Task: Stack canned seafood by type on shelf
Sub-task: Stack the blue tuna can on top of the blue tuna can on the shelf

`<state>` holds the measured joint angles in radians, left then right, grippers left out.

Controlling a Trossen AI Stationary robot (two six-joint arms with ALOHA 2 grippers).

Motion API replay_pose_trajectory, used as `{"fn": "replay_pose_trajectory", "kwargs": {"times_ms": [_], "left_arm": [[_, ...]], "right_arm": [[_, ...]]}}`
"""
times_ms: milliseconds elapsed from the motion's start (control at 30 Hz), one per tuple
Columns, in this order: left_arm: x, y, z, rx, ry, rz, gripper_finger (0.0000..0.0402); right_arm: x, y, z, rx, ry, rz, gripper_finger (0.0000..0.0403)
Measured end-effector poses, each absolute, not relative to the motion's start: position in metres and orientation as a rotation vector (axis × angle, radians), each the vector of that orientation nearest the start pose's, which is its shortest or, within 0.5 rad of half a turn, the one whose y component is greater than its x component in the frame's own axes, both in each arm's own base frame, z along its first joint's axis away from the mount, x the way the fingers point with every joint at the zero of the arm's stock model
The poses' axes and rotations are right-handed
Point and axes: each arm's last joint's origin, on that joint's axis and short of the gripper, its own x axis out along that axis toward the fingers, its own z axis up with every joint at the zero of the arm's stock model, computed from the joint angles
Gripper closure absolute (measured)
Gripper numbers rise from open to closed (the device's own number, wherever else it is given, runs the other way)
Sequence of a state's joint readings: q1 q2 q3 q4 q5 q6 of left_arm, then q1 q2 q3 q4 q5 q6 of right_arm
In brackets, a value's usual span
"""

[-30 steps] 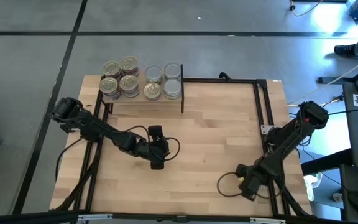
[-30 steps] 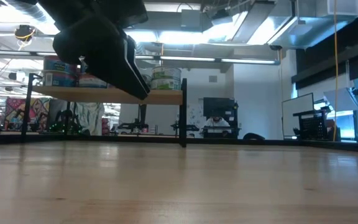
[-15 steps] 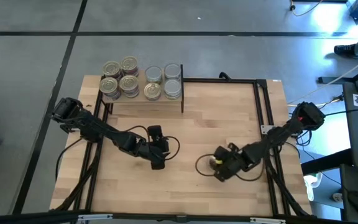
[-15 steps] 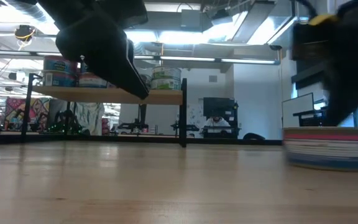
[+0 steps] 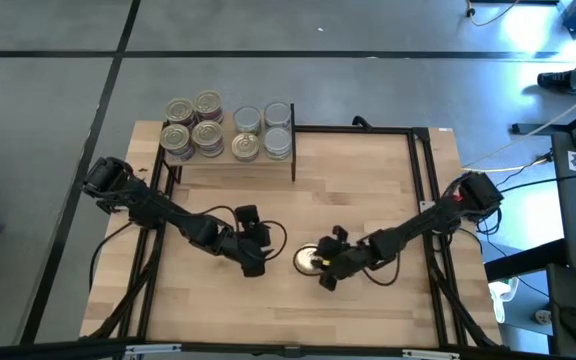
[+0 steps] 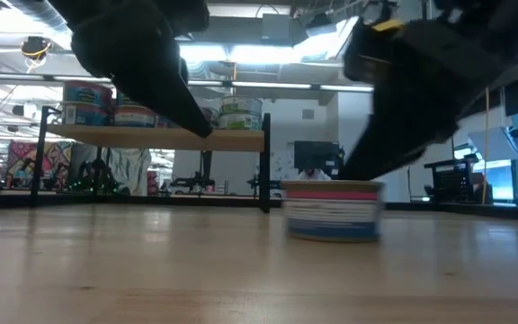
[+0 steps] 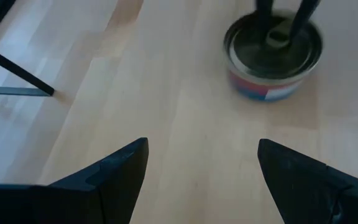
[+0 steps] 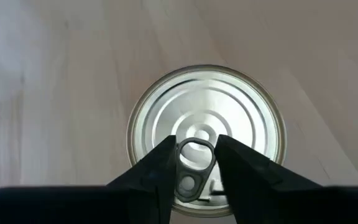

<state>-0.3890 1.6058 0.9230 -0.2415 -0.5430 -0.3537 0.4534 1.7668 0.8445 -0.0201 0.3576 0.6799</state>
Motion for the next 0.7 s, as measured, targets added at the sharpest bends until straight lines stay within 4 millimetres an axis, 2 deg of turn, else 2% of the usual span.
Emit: {"fn": "replay_pose_trajectory", "kwargs": {"times_ms": [167, 300, 467, 567, 700], "left_arm": [[0.294, -0.111, 0.186, 0.070, 0.767, 0.267, 0.0100], [0.292, -0.113, 0.178, 0.037, 0.709, 0.251, 0.0100], [0.291, -0.111, 0.171, -0.043, 0.627, 0.222, 0.0100], [0.295, -0.109, 0.172, -0.063, 0.610, 0.147, 0.0103], [0.302, -0.105, 0.178, -0.050, 0.559, 0.072, 0.0151]], "right_arm": [[0.314, 0.127, 0.118, 0.256, 0.740, -0.163, 0.0282], [0.324, 0.121, 0.119, 0.227, 0.663, -0.123, 0.0282], [0.322, 0.118, 0.139, 0.130, 0.635, -0.074, 0.0282], [0.314, 0.118, 0.165, 0.117, 0.607, -0.054, 0.0282], [0.301, 0.115, 0.175, 0.093, 0.672, -0.051, 0.0282]]}}
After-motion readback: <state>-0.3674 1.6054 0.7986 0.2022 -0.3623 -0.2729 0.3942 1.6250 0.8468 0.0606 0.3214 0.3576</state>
